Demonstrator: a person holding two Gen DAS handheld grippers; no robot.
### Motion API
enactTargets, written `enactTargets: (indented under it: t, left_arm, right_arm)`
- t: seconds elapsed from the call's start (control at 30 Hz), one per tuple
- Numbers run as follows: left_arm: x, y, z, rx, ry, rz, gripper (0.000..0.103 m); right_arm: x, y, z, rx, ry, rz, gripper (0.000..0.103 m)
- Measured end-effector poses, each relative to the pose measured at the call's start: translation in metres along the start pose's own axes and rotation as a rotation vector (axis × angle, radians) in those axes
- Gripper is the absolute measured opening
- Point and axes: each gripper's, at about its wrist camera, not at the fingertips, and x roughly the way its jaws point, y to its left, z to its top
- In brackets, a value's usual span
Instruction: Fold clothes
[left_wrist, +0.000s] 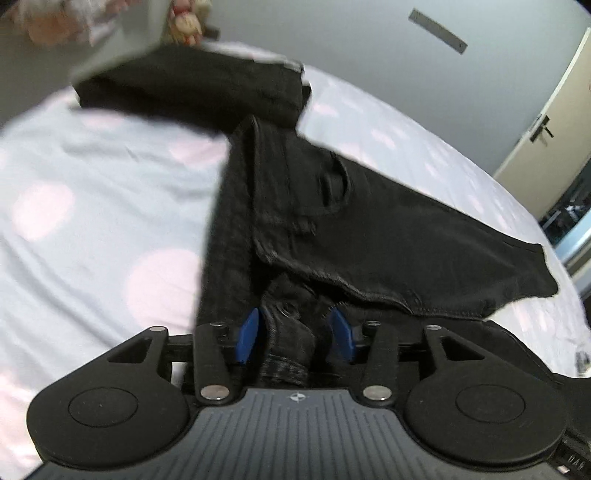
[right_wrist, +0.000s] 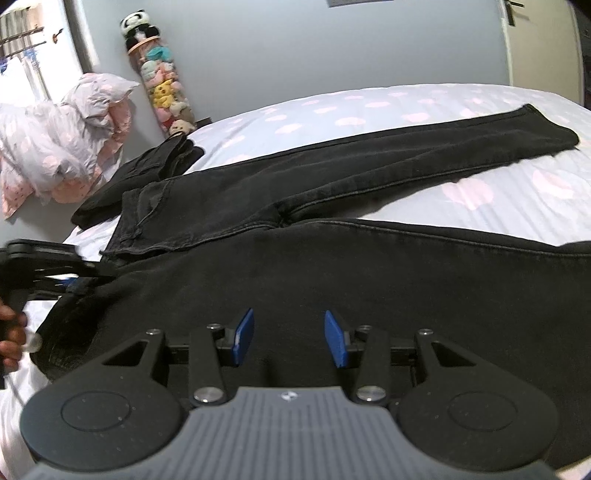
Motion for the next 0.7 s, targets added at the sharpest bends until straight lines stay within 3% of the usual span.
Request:
enactTargets:
  t: [0.1, 0.2, 0.27, 0.4, 0.5, 0.63, 0.7]
  left_arm:
    - [-0.025, -0.010, -0.006, 0.069, -0.061, 0.062, 0.053]
    - [-0.035, -0.024, -0.013, 0.180, 0.009, 0.056, 0.052]
    - [-0.042, -0.036, -0.020, 0.287, 0.050, 0.070, 0.043]
    - [-0.031, -0.049, -0.036, 0.428, 0.145, 0.147, 0.040]
    - [-0.011, -0.041, -0.040, 0.406, 0.205, 0.185, 0.034]
    - [0.008, -0.026, -0.041, 0.349, 0.261, 0.196, 0.034]
    - [0.008, -0.031, -0.040, 0.379, 0.270, 0.213, 0.034]
  right_arm:
    - [-0.011, -0.004, 0.000, 0.016, -0.049, -0.017, 0.046]
    - [-0.028, -0.007, 0.005, 0.011, -0.105, -0.029, 0.043]
    - [-0.047, -0.015, 0.015, 0.027, -0.135, -0.022, 0.043]
    - [-0.085, -0.045, 0.051, 0.109, -0.108, 0.026, 0.042]
    - [-0.120, -0.069, 0.085, 0.061, -0.097, -0.020, 0.042]
    - [-0.168, -0.106, 0.118, -0.071, -0.076, -0.084, 0.043]
    - [-0.190, -0.125, 0.128, -0.135, -0.057, -0.131, 0.043]
